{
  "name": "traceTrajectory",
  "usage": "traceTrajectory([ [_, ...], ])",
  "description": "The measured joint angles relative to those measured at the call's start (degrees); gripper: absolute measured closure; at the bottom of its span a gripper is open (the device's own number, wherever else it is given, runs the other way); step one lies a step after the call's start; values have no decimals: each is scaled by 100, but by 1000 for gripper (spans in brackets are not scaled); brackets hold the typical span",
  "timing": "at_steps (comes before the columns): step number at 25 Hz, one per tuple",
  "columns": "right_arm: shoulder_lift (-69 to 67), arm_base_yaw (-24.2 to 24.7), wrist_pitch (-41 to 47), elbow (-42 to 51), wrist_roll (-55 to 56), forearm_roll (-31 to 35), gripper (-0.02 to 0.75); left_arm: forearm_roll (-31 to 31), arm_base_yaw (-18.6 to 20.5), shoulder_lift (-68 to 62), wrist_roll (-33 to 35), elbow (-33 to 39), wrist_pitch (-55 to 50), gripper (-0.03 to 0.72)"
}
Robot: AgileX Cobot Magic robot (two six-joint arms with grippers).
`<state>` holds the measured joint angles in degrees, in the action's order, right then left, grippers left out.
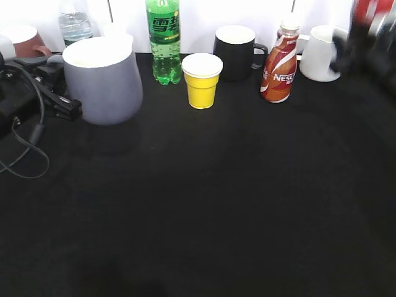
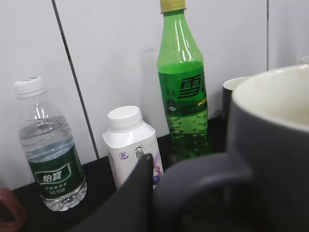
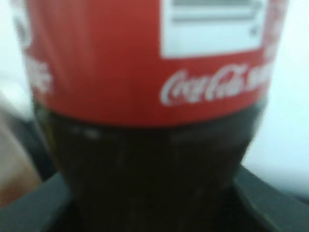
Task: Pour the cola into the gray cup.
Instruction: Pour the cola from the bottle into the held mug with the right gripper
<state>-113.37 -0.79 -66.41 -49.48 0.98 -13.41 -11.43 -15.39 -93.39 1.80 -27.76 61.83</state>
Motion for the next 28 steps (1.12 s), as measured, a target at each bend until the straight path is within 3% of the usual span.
traceTrajectory([
  [4,1166,-433,-17,5,226,-787,302,-117,0,0,-117,0,0,633],
  [9,1364,-1894,610,5,134,-974,310,-1309,-8,0,-838,0,-5,633],
  [12,1347,-2581,1058,5,-761,-989,311,-1872,-13,0,-1062,0,-5,633],
  [18,928,-2698,1225,5,-3562,-971,322,-2608,-13,5,-1074,0,-192,633],
  [19,879,-2698,1226,5,-4253,-866,322,-2607,-13,5,-1042,0,-310,633],
  [24,794,-2698,1226,5,-5789,-83,322,-2085,52,5,-599,0,-759,633],
  [28,487,-2698,1128,5,-6658,137,322,-1969,93,5,-464,0,-779,633],
])
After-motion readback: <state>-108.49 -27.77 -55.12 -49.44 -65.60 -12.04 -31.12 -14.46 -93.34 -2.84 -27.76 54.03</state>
